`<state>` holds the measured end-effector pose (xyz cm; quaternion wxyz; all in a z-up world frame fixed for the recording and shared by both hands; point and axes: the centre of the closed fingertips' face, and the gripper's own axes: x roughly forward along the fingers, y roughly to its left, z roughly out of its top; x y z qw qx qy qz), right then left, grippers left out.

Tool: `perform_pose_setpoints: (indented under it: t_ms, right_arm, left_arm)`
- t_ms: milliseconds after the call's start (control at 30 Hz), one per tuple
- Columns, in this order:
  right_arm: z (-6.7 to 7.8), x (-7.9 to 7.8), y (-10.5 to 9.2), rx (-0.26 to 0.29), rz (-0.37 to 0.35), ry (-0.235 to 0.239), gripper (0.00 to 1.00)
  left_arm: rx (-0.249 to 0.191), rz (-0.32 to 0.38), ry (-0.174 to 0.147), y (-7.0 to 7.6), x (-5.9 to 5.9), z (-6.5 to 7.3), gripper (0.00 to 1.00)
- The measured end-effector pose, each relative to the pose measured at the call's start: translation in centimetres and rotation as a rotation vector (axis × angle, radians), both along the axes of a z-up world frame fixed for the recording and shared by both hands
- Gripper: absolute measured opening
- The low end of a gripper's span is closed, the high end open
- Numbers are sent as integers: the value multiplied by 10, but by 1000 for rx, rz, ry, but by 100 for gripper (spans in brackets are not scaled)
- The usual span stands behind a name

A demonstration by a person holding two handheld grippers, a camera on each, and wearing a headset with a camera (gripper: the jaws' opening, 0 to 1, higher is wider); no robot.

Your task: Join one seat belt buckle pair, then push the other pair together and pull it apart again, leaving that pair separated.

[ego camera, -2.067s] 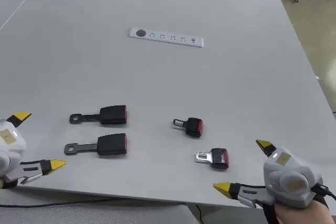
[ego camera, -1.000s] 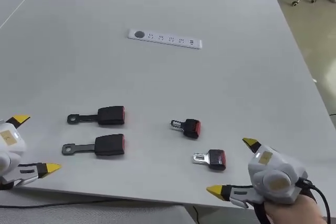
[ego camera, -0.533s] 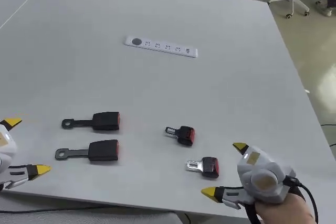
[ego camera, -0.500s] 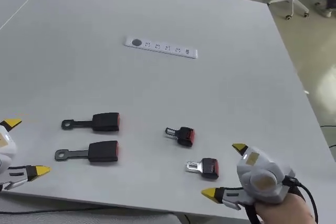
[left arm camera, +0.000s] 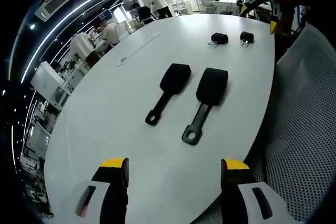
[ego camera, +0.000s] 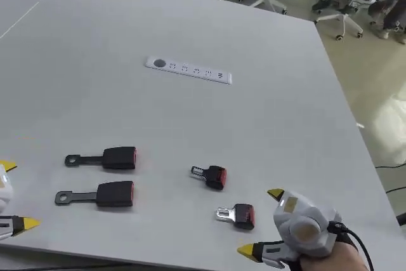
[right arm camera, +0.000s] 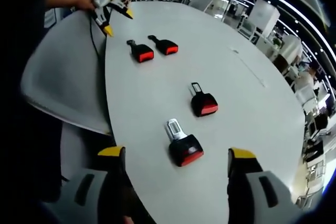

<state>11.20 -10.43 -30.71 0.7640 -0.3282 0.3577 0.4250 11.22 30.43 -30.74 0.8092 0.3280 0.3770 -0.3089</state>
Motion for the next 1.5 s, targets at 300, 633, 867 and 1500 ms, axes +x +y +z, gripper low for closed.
perform_pose_setpoints:
  t_ms: [300, 633, 867, 1500]
  right_arm:
    - [-7, -1, 1, -31, 76, 0, 68]
    - [-16, 9, 3, -46, 132, 46, 57]
    - [-31, 17, 9, -62, 161, 74, 51]
    - [-47, 33, 4, -37, 153, 137, 44]
  left_arm:
    - [-10, -83, 59, -34, 7, -6, 70]
    - [-3, -214, 86, -71, 23, -7, 51]
    - [-6, -282, 98, -96, 32, -9, 52]
    - [33, -373, 168, -122, 43, -23, 39]
